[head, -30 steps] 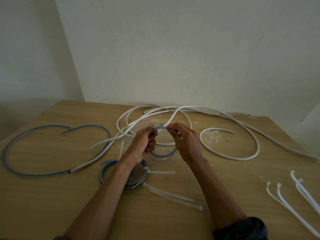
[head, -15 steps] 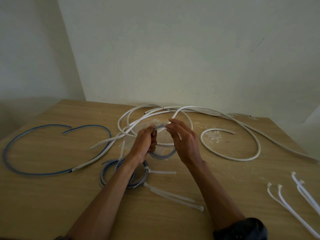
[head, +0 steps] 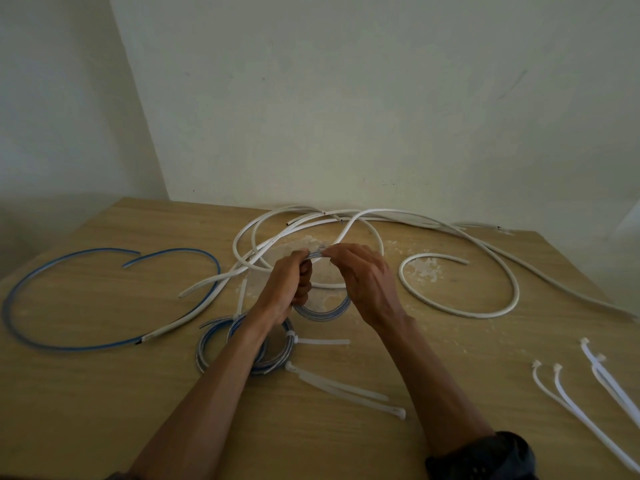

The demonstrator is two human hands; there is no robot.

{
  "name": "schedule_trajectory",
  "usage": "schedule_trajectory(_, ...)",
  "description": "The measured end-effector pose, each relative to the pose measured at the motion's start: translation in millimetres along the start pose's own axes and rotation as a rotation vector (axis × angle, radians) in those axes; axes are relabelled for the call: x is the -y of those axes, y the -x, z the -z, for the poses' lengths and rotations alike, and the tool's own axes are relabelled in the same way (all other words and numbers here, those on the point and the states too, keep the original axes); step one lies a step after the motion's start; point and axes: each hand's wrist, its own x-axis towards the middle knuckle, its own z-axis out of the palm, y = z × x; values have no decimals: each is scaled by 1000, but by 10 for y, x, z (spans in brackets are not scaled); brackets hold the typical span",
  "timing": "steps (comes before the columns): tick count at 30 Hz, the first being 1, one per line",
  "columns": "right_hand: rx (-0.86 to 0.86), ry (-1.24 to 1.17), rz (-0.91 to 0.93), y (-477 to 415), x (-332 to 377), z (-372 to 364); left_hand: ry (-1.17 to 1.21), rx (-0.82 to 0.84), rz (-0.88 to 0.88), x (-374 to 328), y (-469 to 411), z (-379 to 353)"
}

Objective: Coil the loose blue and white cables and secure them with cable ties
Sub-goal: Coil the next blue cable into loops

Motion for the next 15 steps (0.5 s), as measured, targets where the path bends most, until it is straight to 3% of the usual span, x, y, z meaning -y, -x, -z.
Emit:
schedule_trajectory(5, 3, 17, 17, 40, -23, 11, 0, 18, 25, -15, 16, 3)
schedule_trajectory(9, -144, -11, -15, 74, 21, 24, 111, 19, 18, -11, 8, -35)
schedule_trajectory(11, -287, -190, -236, 52, 86, 30, 300, -14, 17, -1, -15, -4)
schedule_trajectory(13, -421, -522, -531, 4, 103, 44, 553, -44, 13, -4, -47, 81)
schedule_trajectory(15, -430, -754, -742, -9, 45, 58, 727, -50, 0, -17, -63, 146)
